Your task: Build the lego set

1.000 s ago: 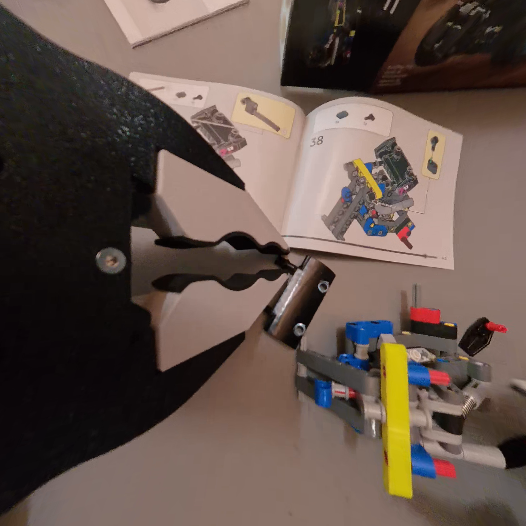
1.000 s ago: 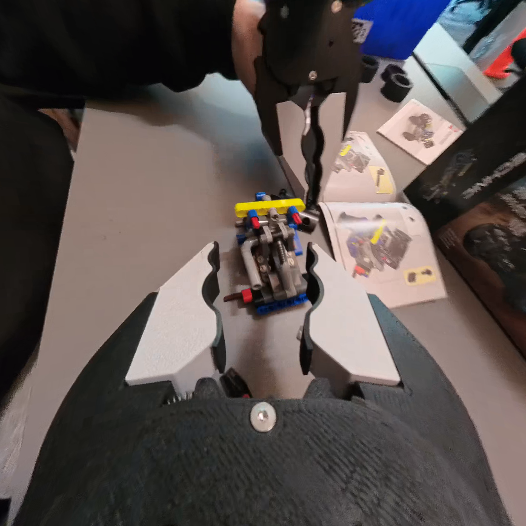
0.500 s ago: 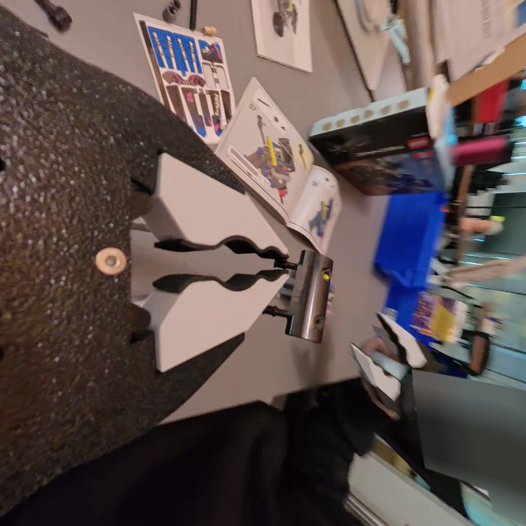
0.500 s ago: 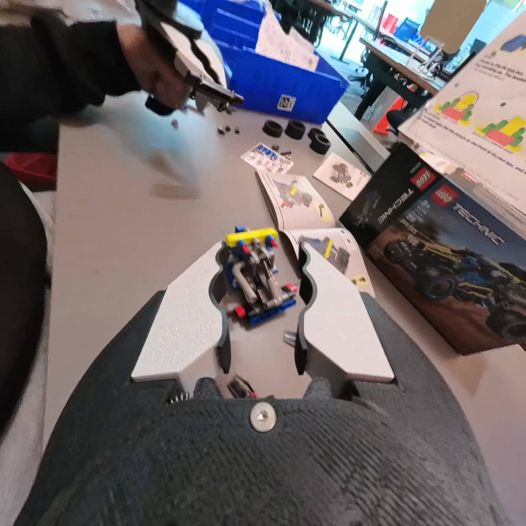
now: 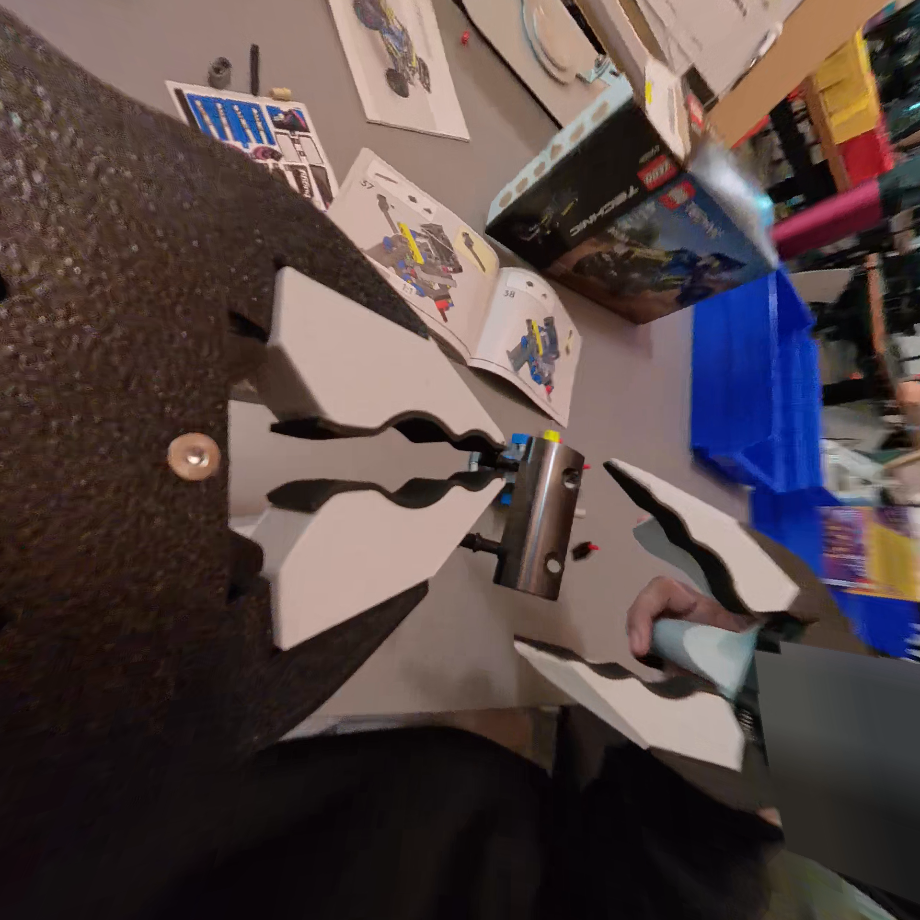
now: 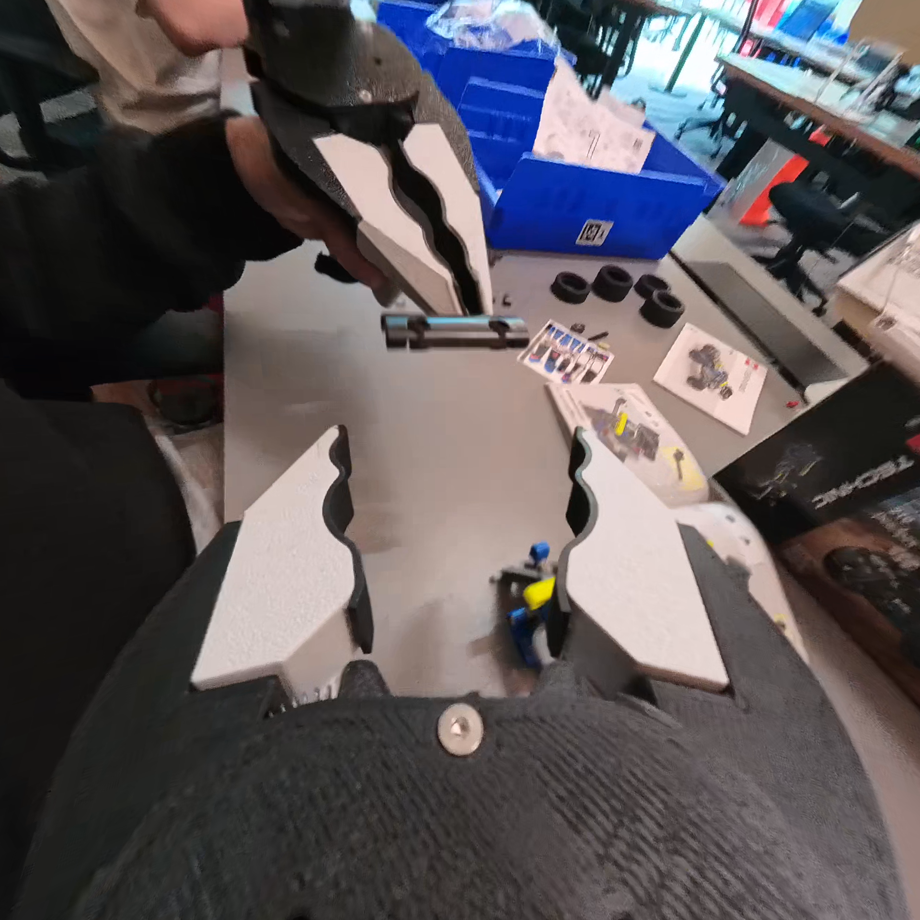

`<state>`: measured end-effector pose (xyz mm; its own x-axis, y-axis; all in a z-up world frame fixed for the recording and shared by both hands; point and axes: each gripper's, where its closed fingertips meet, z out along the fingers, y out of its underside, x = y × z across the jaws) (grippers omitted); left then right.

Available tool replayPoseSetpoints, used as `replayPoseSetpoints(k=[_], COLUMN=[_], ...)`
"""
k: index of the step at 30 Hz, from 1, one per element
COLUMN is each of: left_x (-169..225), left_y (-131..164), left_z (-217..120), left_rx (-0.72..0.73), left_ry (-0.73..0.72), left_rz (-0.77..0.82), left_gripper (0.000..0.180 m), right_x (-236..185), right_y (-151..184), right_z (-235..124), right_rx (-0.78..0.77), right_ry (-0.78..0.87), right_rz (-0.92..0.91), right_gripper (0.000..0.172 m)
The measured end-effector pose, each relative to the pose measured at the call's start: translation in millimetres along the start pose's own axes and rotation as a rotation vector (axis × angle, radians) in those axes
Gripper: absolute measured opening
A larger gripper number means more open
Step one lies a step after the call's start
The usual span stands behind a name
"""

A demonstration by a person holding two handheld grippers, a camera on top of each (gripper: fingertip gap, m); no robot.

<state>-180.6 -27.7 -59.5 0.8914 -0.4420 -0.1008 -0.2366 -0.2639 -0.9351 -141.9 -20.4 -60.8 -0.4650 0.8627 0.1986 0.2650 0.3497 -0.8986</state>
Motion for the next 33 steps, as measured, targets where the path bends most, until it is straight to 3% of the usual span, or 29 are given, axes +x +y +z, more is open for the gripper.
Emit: replayPoseSetpoints(k=[3, 6, 14, 17, 21, 24, 26, 30, 33], left_x=[21.6, 58.4, 88.4, 87.2, 87.8, 76.6, 66.4, 43.0, 30.5], left_y=[24.4, 51.5, 73.9, 72.6, 68.8, 57.9, 56.6, 56.4, 56.8], left_z=[44.9, 89.3, 137.7, 140.1, 132.6, 116.5, 102.0, 74.1, 65.7], left_rx=[-0.214, -0.345, -0.384, -0.37, -0.34, -0.28, -0.279, -0.281, -0.291], left_ry=[-0.033, 0.059, 0.079, 0.077, 0.116, 0.087, 0.058, -0.02, -0.036], left_rz=[0.079, 0.08, 0.128, 0.14, 0.107, 0.086, 0.084, 0.075, 0.048], left_gripper=[0.004, 0.004, 0.004, 0.007, 0.025, 0.023, 0.022, 0.019, 0.019], right_x=[1.8, -10.4, -21.7, -23.3, -23.3, -26.1, -23.0, 8.7, 11.0], right_y=[36.3, 72.7, 134.7, 141.2, 143.4, 144.5, 147.0, 130.7, 124.8], right_z=[-19.7, -38.6, -54.6, -47.8, -40.8, -43.1, -54.6, -94.5, -100.3], right_rx=[-0.098, -0.162, -0.297, -0.29, -0.27, -0.265, -0.283, -0.188, -0.147], right_ry=[0.029, 0.007, -0.051, -0.107, -0.158, -0.184, -0.17, -0.044, -0.027], right_rz=[0.025, 0.047, 0.007, 0.012, 0.001, 0.004, -0.025, 0.044, 0.088], right_gripper=[0.09, 0.089, 0.08, 0.075, 0.069, 0.064, 0.073, 0.058, 0.065])
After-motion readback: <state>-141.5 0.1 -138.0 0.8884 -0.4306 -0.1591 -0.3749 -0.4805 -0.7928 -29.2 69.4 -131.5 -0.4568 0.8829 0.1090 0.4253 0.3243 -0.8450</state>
